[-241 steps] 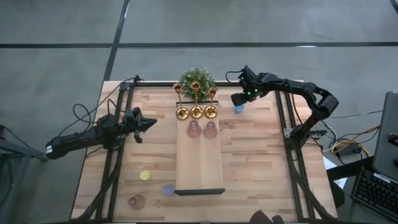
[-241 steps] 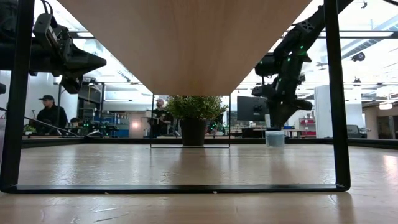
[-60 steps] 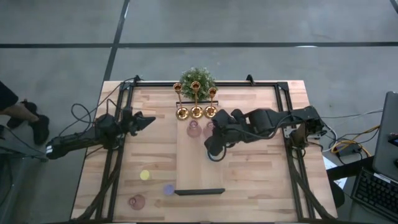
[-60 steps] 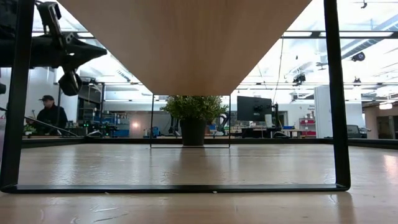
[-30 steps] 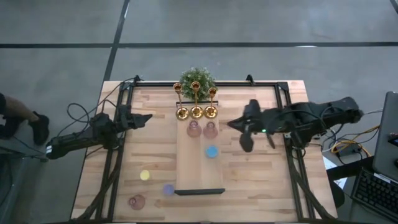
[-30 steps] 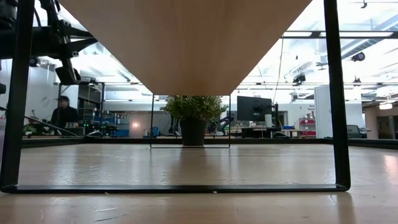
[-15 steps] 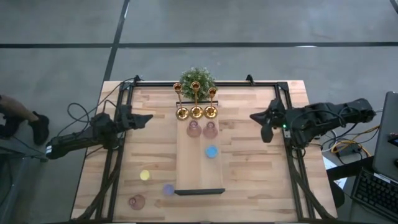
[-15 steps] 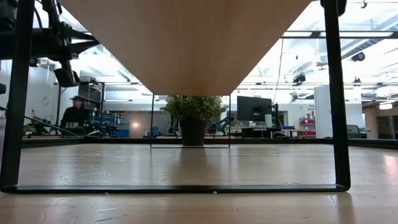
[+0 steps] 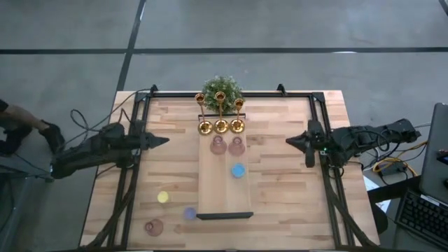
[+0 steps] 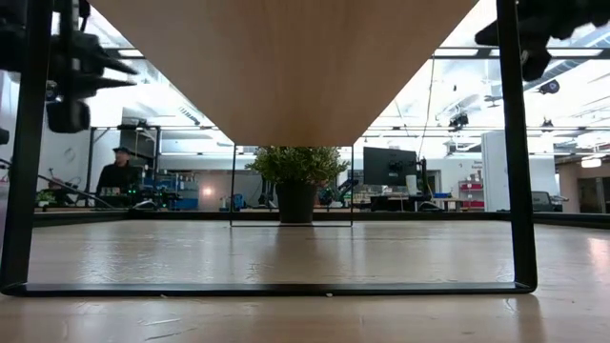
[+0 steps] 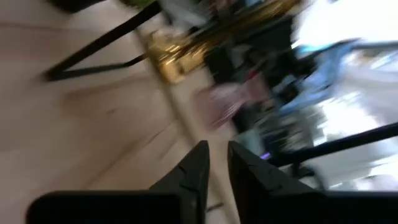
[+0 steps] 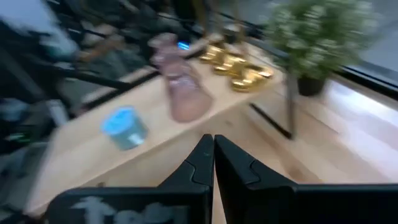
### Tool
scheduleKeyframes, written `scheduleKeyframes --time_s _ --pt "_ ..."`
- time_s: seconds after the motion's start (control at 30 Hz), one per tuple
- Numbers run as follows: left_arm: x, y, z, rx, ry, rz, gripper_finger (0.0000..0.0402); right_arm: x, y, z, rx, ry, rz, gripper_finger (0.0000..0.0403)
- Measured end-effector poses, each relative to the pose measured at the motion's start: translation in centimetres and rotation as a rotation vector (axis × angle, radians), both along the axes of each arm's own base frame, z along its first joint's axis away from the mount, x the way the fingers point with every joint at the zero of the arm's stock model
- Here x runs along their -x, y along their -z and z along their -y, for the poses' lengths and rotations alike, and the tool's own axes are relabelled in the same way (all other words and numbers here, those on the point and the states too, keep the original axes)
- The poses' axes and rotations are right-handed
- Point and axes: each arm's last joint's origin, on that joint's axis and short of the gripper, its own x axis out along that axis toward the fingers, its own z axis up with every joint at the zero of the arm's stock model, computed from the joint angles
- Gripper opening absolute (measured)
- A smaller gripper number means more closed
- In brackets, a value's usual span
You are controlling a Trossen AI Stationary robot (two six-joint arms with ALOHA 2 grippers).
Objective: Pick & Place candle stick holders
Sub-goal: Put the yellow scented candle on the shelf aligned with the blue scented candle
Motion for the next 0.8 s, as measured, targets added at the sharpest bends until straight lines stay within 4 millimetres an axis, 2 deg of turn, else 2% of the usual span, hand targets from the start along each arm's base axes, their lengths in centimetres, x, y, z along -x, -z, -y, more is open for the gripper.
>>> scheduleKeyframes --time_s 0.13,0.27,0.47,0.53,0.7,0.8 --pt "1.3 -1.5 0.4 -0.043 0.045 -0.209 0.0095 0.4 2.4 0.0 -0.002 -0.055 0.082 0.0009" --pt "1.6 -3.0 0.5 -0.064 0.121 -0.347 0.0118 0.8 4.5 0.0 -0.001 -0.087 0.153 0.0009" --pt "0.2 -4.1 0.6 -0.100 0.324 -0.474 0.0132 1.5 7.2 -0.3 0.013 -0.273 0.286 0.0009" --pt "-0.3 -4.0 0.5 -0.094 0.344 -0.531 0.0133 1.6 7.8 -0.3 0.016 -0.293 0.331 0.0009" --pt "-1.6 -3.6 0.5 -0.071 0.475 -0.579 0.0134 1.6 10.0 -0.4 0.012 -0.301 0.311 0.0009" --pt "-2.0 -3.6 0.7 -0.083 0.539 -0.589 0.0133 1.5 10.2 -0.4 -0.001 -0.286 0.323 0.0009"
